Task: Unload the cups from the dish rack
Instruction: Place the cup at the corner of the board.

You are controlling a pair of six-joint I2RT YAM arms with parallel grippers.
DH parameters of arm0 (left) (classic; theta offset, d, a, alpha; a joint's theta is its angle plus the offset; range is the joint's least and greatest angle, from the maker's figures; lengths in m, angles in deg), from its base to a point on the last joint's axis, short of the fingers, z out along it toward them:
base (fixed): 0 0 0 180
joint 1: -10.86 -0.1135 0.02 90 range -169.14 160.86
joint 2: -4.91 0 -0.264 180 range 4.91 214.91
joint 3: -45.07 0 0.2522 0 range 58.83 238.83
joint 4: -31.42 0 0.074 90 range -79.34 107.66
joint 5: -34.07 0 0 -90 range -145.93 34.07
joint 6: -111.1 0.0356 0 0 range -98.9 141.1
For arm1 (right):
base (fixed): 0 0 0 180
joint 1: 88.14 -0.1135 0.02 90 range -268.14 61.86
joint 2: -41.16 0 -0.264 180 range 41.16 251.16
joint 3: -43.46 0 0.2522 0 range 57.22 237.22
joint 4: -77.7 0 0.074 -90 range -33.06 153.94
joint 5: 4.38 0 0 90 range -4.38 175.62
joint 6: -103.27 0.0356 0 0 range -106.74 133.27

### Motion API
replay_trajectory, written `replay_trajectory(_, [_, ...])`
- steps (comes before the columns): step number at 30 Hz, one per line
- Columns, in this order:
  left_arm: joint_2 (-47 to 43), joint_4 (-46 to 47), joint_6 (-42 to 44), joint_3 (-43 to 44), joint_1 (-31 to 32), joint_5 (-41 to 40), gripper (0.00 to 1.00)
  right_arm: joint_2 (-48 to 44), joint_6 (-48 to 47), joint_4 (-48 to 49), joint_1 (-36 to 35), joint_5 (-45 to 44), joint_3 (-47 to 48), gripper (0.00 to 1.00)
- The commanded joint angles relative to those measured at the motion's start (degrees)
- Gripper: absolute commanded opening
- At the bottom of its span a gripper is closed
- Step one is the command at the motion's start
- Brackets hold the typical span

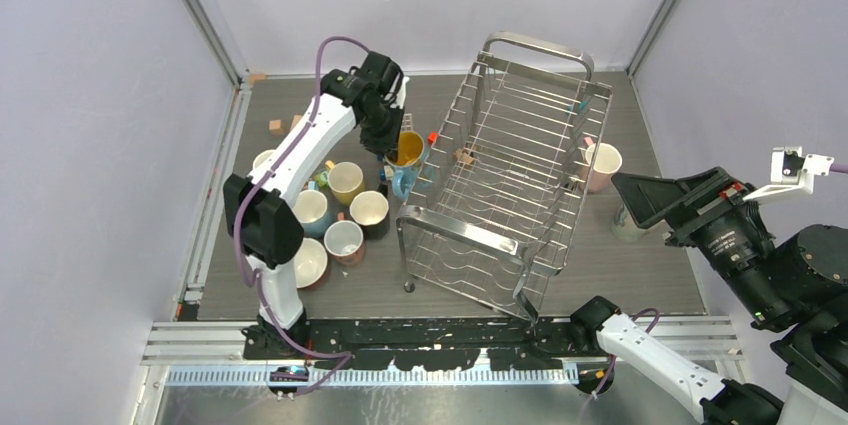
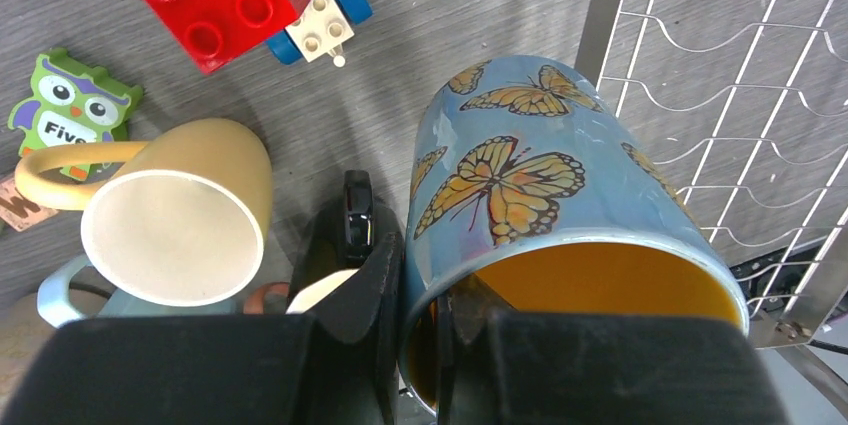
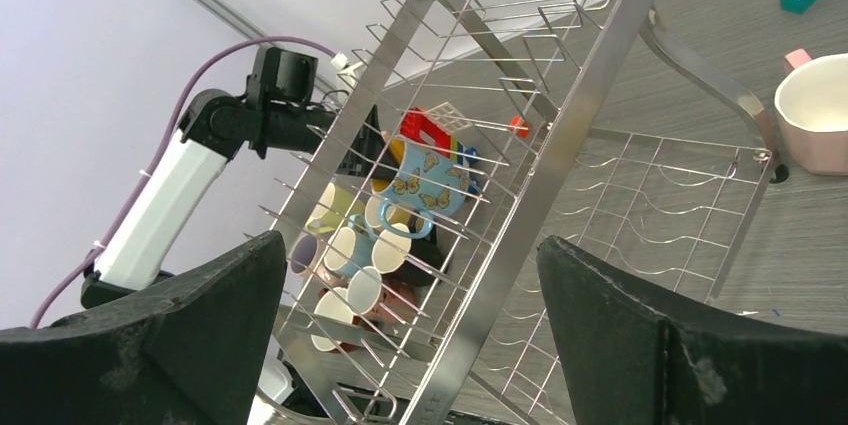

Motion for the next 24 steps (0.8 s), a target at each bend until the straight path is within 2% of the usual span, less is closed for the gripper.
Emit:
replay_trajectory(1, [1.0, 2.2, 1.2, 3.6, 0.4, 0.0, 0.0, -0.7, -0.1, 0.9, -0.2, -0.9, -0.8, 1.0])
replay_trajectory(15, [6.3, 4.8, 2.5, 0.8, 1.3, -1.9, 0.0, -2.3, 0.4, 0.9, -0.2, -1.1, -3.5, 1.0])
replay_trajectory(24, [6.1, 7.9, 1.7, -4.0, 2.5, -3.9, 0.0, -3.2, 0.5, 0.8, -0.1, -1.1, -4.4, 1.0])
